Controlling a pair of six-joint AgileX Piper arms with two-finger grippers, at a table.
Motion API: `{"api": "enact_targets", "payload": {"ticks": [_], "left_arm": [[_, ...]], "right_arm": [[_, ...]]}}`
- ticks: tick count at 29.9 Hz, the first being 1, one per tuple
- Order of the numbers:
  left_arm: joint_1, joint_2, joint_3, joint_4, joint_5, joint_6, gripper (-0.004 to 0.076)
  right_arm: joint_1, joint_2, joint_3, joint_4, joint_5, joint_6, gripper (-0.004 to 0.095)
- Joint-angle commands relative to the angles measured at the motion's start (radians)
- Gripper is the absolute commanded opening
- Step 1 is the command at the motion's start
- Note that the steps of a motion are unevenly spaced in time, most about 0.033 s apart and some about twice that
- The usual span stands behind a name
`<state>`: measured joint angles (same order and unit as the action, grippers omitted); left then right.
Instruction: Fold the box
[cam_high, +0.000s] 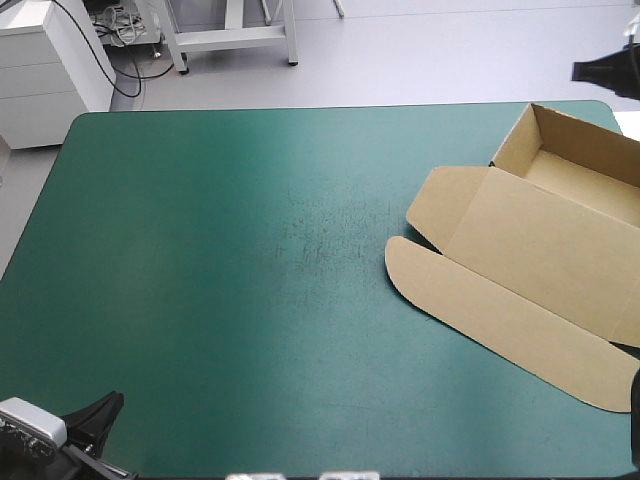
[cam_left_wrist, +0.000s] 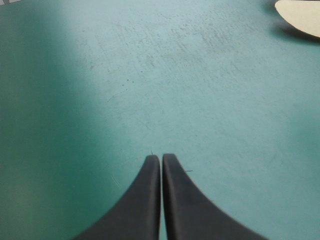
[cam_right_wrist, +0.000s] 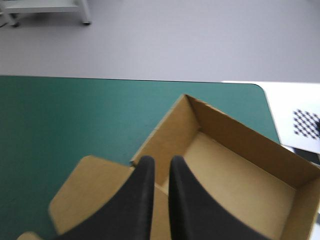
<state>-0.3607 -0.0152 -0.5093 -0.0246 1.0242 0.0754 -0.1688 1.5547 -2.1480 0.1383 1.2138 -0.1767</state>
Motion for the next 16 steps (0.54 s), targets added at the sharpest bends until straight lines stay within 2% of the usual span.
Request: {"api": "enact_targets", "payload": {"ticks": [1,7,10,16], "left_arm": [[-0.005,-0.012,-0.024,-0.005,-0.072,-0.008,-0.0008],[-0.005,-0.012,-0.024,-0.005,-0.072,-0.008,-0.0008],[-0.005,-0.012,-0.024,-0.005,-0.072,-0.008,-0.0008],[-0.005,-0.012,-0.024,-0.005,-0.072,-0.008,-0.0008]], "right_arm": [[0.117,-0.158,0.097,-0.002,-0.044,-0.049,-0.0016],[0.28,-0.383,0.44,-0.004,-0.087,-0.049,-0.0016],[0.316,-0.525,0.682,-0.004,-0.188,-0.044,-0.0015],[0.316,-0.841,1.161,-0.004,-0.44,-0.037,-0.0016]]}}
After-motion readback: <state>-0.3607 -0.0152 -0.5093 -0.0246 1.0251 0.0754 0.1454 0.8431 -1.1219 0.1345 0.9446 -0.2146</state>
